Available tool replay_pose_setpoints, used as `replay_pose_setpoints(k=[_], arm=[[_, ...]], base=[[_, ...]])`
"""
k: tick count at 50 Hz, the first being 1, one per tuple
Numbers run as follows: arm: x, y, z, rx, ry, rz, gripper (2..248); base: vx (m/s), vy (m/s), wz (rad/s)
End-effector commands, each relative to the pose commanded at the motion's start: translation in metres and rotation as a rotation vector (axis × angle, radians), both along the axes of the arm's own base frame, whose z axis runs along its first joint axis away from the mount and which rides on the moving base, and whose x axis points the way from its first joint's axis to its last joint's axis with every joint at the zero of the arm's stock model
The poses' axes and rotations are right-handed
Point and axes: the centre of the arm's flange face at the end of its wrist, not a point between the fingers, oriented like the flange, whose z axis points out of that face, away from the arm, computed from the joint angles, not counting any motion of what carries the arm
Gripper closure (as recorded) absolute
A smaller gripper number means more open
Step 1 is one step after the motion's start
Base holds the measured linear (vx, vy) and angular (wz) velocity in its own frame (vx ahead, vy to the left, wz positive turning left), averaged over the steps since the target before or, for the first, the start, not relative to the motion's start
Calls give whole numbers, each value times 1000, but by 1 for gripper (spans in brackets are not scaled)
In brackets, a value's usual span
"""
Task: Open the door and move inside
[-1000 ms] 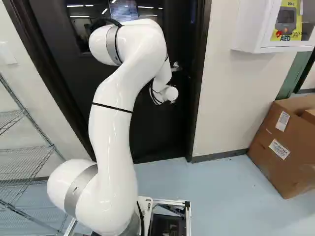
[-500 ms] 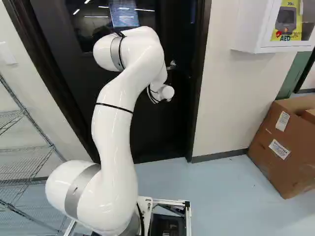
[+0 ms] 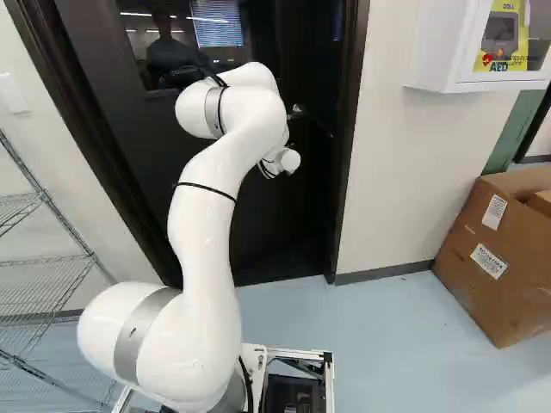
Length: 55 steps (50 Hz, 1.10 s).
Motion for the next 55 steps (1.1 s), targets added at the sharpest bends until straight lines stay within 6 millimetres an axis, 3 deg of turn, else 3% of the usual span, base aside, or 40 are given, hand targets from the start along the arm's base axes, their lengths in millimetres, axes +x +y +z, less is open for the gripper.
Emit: replay_pose_setpoints(k=[17,55], arm=[[-2,3,1,0,3,3,3],[-70,21,16,24,86,-1,3]], base=[[0,0,0],[0,0,0]])
